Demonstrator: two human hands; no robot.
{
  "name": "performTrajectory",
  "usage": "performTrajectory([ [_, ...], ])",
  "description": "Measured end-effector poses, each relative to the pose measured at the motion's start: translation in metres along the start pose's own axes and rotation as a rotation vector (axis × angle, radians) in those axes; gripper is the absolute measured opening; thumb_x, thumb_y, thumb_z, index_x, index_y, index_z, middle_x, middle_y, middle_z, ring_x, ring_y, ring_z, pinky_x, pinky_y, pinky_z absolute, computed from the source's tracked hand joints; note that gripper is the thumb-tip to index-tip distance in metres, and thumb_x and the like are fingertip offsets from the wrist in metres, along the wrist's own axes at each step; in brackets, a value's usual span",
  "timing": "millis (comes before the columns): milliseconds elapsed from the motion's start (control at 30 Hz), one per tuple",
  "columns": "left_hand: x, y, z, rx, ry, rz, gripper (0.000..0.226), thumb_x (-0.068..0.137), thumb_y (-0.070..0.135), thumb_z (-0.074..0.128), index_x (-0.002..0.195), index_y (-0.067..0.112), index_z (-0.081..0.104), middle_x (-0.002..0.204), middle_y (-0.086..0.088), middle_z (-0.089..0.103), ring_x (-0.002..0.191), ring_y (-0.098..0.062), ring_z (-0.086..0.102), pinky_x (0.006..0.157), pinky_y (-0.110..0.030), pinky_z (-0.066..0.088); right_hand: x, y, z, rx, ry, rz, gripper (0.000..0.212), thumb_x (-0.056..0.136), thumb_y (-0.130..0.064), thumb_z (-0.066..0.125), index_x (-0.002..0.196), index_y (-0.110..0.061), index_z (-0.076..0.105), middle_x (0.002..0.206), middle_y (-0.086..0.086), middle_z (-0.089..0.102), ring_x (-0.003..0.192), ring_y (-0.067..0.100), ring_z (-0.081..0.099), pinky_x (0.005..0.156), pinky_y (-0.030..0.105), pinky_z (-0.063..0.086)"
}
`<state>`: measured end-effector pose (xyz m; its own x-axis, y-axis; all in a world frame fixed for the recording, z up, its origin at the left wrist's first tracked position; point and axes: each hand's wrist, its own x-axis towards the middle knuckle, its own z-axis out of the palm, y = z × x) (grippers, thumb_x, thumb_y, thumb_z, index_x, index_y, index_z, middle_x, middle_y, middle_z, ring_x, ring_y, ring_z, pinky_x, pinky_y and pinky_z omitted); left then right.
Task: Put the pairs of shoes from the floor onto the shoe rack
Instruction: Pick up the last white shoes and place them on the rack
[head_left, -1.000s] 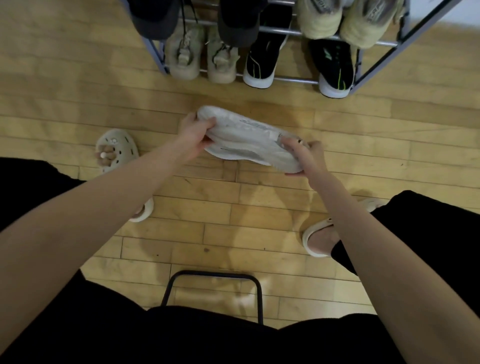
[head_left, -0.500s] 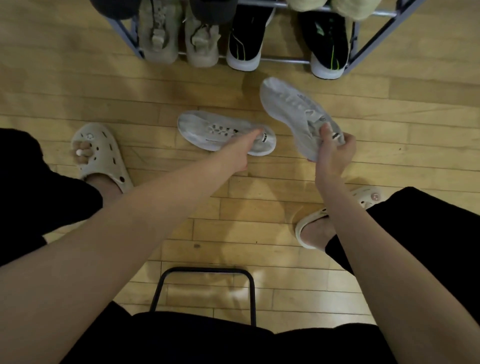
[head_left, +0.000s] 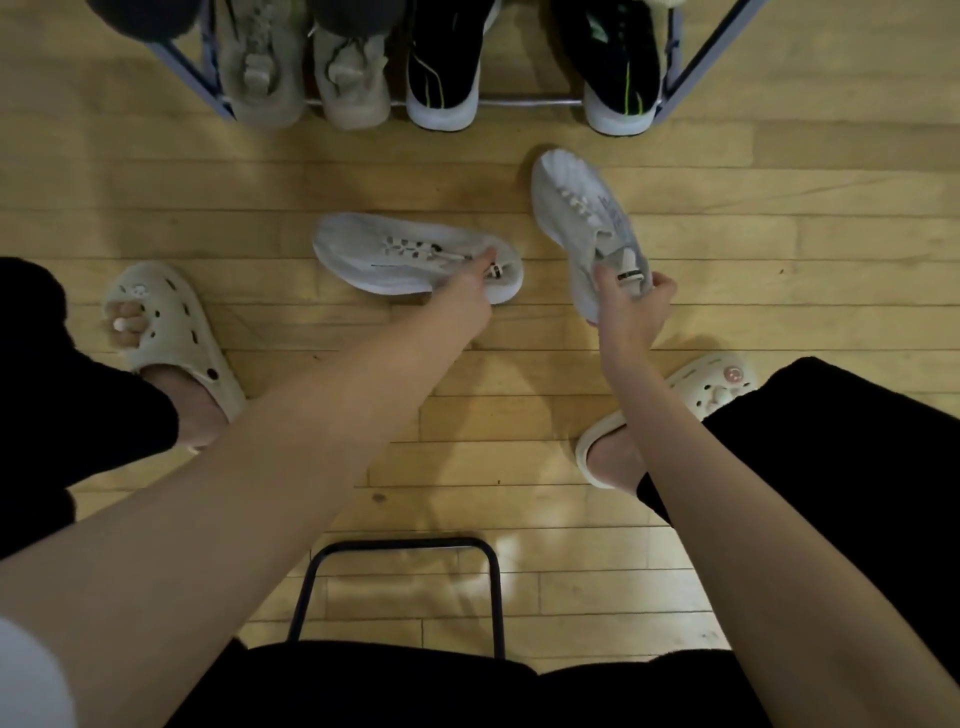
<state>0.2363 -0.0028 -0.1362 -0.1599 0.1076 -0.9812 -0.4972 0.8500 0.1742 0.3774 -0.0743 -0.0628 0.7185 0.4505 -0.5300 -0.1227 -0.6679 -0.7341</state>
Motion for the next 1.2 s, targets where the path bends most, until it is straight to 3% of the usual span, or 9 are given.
performTrajectory([
  [133,-0.058,0.009,-0.022,0.26,-0.046,0.124,0.089,0.073,0.039,0.081,0.143,0.011,0.036,0.141,-0.002,0.046,0.127,-0.02,0.047,0.11,-0.032,0.037,-0.009,-0.01,-0.006,-0.277,-0.112,-0.039,0.09,0.069,-0.027,0.084,0.139,-0.015,0.029,0.133,0.012,0.032,0.074,0.002,0.037,0.067,0.017,0.041],
  [400,-0.147,0.054,-0.093,0.549,0.019,0.137,0.013,0.088,0.013,0.062,0.096,0.015,0.052,0.114,-0.003,0.053,0.094,-0.02,0.055,0.074,-0.034,0.049,-0.043,-0.077,-0.023,-0.403,-0.158,-0.259,0.043,0.068,-0.025,0.076,0.097,-0.011,0.047,0.092,-0.001,0.053,0.074,0.013,0.049,0.052,0.018,0.036],
  [533,-0.209,0.069,-0.118,0.741,-0.135,0.322,0.011,0.087,0.015,0.06,0.084,0.018,0.049,0.089,-0.004,0.056,0.07,-0.017,0.053,0.058,-0.026,0.042,-0.078,-0.124,-0.064,-0.438,-0.196,-0.308,0.042,0.064,-0.013,0.072,0.062,-0.018,0.03,0.06,-0.005,0.032,0.053,0.011,0.03,0.027,0.011,0.019],
  [667,-0.26,0.077,-0.139,0.802,-0.255,0.626,0.043,0.066,0.021,0.07,0.107,0.01,0.063,0.093,-0.005,0.066,0.076,-0.02,0.064,0.063,-0.027,0.051,-0.121,-0.157,-0.112,-0.237,-0.209,-0.476,0.034,0.05,-0.017,0.07,0.054,-0.02,0.036,0.055,-0.003,0.039,0.046,0.008,0.03,0.041,0.024,0.026],
  [833,-0.328,0.081,-0.155,0.696,-0.281,0.979,0.013,0.064,0.017,0.072,0.076,0.016,0.073,0.106,-0.002,0.065,0.096,-0.025,0.062,0.083,-0.041,0.052,-0.174,-0.168,-0.154,0.13,-0.028,-0.622,0.054,0.055,-0.019,0.085,0.103,-0.008,0.064,0.095,-0.002,0.072,0.081,0.007,0.068,0.066,0.02,0.056],
  [900,-0.356,0.083,-0.157,0.667,-0.321,1.104,0.005,0.065,0.014,0.071,0.062,0.018,0.073,0.094,0.001,0.067,0.093,-0.022,0.061,0.078,-0.037,0.05,-0.189,-0.177,-0.163,0.227,0.0,-0.654,0.063,0.056,-0.021,0.088,0.11,-0.011,0.057,0.101,-0.007,0.069,0.088,0.003,0.067,0.072,0.017,0.055],
  [1000,-0.39,0.093,-0.158,0.602,-0.362,1.187,0.029,0.064,0.014,0.071,0.089,-0.001,0.073,0.091,-0.005,0.067,0.078,-0.017,0.061,0.062,-0.02,0.049,-0.206,-0.199,-0.172,0.305,0.066,-0.756,0.069,0.055,-0.024,0.088,0.115,-0.016,0.054,0.105,-0.009,0.065,0.093,-0.004,0.064,0.079,0.019,0.055],
  [1067,-0.412,0.1,-0.159,0.552,-0.405,1.242,0.046,0.054,0.022,0.073,0.093,-0.001,0.072,0.1,-0.009,0.071,0.086,-0.022,0.065,0.076,-0.025,0.053,-0.216,-0.215,-0.175,0.345,0.112,-0.81,0.07,0.056,-0.028,0.087,0.116,-0.018,0.052,0.105,-0.01,0.062,0.093,-0.006,0.061,0.08,0.017,0.053],
  [1200,-0.45,0.114,-0.153,0.512,-0.466,1.32,0.01,0.06,0.019,0.073,0.07,0.017,0.074,0.098,-0.005,0.073,0.096,-0.025,0.066,0.086,-0.038,0.052,-0.23,-0.244,-0.172,0.335,0.165,-0.818,0.089,0.06,-0.041,0.085,0.135,-0.018,0.042,0.123,0.002,0.045,0.102,0.004,0.052,0.094,0.026,0.05],
])
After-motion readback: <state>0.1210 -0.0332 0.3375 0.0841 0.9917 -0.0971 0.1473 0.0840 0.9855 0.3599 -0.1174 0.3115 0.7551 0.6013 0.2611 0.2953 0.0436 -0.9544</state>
